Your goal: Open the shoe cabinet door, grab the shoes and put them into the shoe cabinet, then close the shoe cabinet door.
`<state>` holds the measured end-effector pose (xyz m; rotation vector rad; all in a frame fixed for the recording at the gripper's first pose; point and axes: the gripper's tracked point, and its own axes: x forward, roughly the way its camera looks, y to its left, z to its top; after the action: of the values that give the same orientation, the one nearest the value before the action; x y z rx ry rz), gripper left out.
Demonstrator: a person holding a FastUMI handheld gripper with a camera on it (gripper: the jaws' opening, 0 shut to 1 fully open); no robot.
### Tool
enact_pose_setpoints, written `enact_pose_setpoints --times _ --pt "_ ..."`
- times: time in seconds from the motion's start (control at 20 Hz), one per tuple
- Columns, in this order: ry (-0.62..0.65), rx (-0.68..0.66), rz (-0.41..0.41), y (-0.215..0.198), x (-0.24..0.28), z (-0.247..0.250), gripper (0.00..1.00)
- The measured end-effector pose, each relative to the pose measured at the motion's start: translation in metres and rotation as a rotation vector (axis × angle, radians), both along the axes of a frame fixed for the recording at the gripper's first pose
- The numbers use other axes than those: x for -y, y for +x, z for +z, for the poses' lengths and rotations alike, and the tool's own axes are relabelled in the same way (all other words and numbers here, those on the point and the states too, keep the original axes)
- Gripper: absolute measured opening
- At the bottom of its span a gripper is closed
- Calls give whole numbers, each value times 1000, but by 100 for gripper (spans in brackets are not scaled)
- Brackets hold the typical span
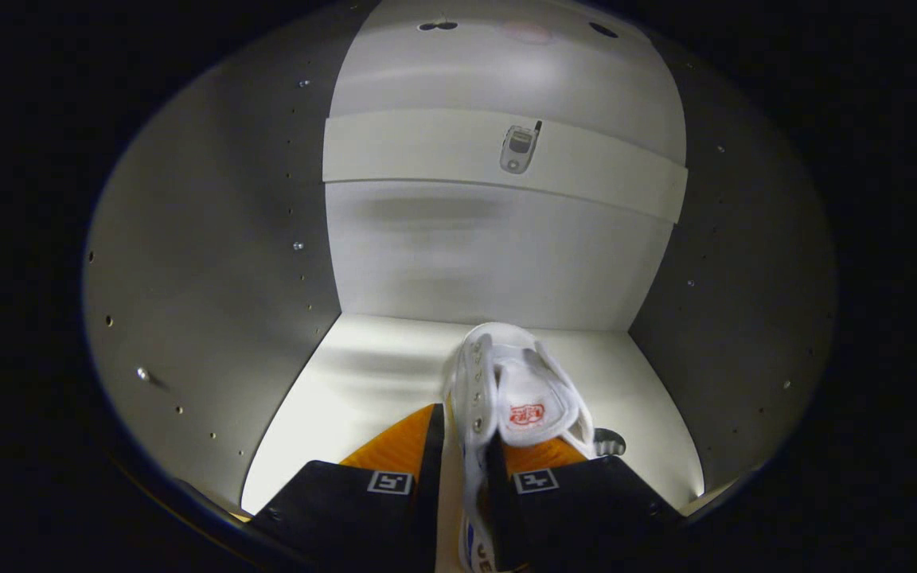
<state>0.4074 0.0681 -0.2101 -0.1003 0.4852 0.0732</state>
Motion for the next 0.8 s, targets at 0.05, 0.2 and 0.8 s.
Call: enact_pose_setpoints --times 0.05,0.2,0.8 --pt "3 -1 1 -7 1 1 38" --pt "-1 10 23 -31 1 9 60" --pt "111 207 57 -142 7 113 99"
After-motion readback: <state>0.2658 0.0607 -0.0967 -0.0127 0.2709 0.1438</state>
